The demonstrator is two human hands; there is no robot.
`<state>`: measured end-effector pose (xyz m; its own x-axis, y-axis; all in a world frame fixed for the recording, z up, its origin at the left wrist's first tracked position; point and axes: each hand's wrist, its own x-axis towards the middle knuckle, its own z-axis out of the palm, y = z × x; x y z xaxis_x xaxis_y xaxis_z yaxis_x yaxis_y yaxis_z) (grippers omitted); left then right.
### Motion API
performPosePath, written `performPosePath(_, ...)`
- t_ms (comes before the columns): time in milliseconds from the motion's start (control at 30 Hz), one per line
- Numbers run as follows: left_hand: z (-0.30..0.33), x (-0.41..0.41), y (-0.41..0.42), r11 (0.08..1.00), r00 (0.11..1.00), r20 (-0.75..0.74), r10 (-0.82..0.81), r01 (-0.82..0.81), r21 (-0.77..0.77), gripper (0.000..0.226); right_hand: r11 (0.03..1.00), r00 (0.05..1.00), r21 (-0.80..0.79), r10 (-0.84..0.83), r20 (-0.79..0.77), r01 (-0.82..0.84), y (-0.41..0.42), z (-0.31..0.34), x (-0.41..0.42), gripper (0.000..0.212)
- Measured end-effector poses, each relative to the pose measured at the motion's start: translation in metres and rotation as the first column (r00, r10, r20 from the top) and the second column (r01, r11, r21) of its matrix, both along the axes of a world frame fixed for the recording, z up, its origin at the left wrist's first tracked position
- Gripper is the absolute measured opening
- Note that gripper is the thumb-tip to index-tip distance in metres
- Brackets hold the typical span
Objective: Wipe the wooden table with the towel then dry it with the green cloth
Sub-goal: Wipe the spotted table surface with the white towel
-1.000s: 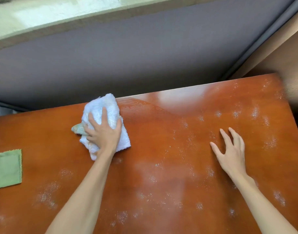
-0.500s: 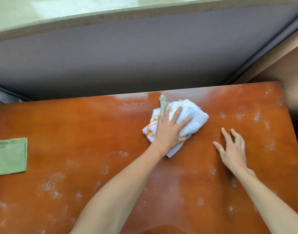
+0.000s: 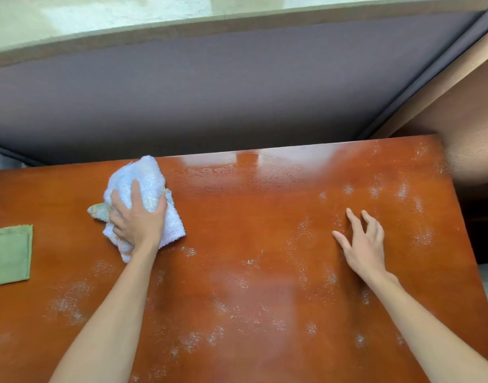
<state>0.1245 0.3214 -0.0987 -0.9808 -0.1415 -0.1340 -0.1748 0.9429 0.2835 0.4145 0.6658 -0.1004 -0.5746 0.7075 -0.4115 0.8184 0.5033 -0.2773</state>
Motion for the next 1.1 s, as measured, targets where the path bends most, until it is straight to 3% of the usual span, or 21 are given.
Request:
performPosePath(167,0.003,0.038,0.056,0.990,0.988,0.068,0.138,-0.135,-0.041,0.072,0.994,0.995,0.033,0.101,-0.019,-0.100,0.012,-0.002,0.008,0.069)
performPosePath(267,0.000,0.076,0.108,0.995,0.993,0.086,0.084,-0.079,-0.060,0.074,0.984,0.983,-0.021,0.175,-0.061,-0.177,0.031,0.002,0.012,0.063)
performPosePath(367,-0.006,0.128,0.184,0.997,0.990,0.127,0.058,-0.051,-0.059,0.079,0.977,0.965,-0.120,0.150,-0.217,-0.178,0.060,0.007,0.024,0.054)
performPosePath(433,-0.005,0.167,0.235,0.999,0.991,0.131,-0.005,0.010,-0.037,0.081,0.983,0.952,-0.104,0.116,-0.284,-0.151,0.080,0.010,0.032,0.052)
performPosePath(533,-0.002,0.228,0.304,0.981,0.972,0.152,-0.179,0.189,-0.052,0.084,0.996,0.961,-0.035,0.066,-0.268,-0.078,0.110,0.011,0.051,0.052)
performPosePath(667,-0.001,0.274,0.373,0.877,0.873,0.198,-0.445,0.470,-0.100,0.087,1.000,0.982,-0.028,-0.006,-0.189,0.001,0.142,0.010,0.076,0.053)
performPosePath(767,0.000,0.260,0.392,0.696,0.687,0.224,-0.692,0.716,-0.046,0.086,0.999,0.993,-0.036,0.036,-0.113,-0.040,0.154,0.007,0.086,0.053)
performPosePath(867,0.004,0.226,0.382,0.603,0.589,0.188,-0.786,0.798,0.019,0.078,0.996,0.995,-0.007,0.092,-0.039,-0.093,0.158,0.004,0.091,0.054)
performPosePath(933,0.006,0.203,0.372,0.626,0.616,0.151,-0.773,0.780,0.024,0.076,0.995,0.995,-0.011,0.095,-0.036,-0.096,0.160,0.003,0.091,0.054)
performPosePath(1100,0.014,0.125,0.320,0.822,0.813,0.133,-0.567,0.569,0.023,0.079,1.000,0.996,-0.029,0.009,-0.094,-0.012,0.175,0.002,0.094,0.053)
